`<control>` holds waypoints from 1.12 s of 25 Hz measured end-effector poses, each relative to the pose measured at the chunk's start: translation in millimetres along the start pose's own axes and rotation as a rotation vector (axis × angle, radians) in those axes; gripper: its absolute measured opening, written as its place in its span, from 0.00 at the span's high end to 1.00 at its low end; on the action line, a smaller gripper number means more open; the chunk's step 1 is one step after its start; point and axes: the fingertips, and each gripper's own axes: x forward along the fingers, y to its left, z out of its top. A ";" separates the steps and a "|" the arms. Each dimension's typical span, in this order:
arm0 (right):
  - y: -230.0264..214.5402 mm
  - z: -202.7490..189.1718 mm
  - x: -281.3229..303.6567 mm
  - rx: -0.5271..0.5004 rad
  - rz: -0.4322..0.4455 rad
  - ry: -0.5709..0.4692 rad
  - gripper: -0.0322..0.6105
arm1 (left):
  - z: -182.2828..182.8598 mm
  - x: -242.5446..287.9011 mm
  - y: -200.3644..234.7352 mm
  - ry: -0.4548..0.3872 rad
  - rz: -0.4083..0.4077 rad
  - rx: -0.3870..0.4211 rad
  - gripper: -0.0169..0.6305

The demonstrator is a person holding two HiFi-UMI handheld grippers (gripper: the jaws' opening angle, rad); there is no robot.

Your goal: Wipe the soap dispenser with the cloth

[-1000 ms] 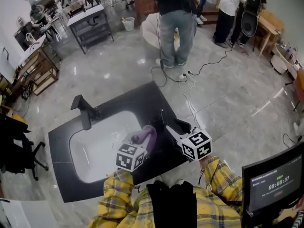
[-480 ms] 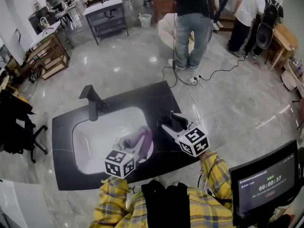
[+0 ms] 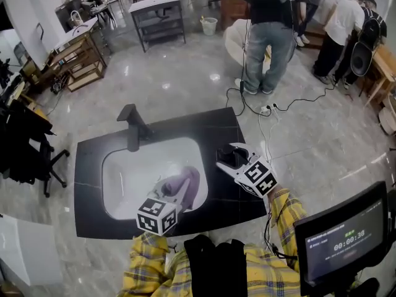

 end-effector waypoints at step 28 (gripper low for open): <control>-8.4 -11.5 2.2 0.259 -0.305 -0.011 0.63 | -5.5 19.6 -13.1 0.025 -0.075 0.025 0.91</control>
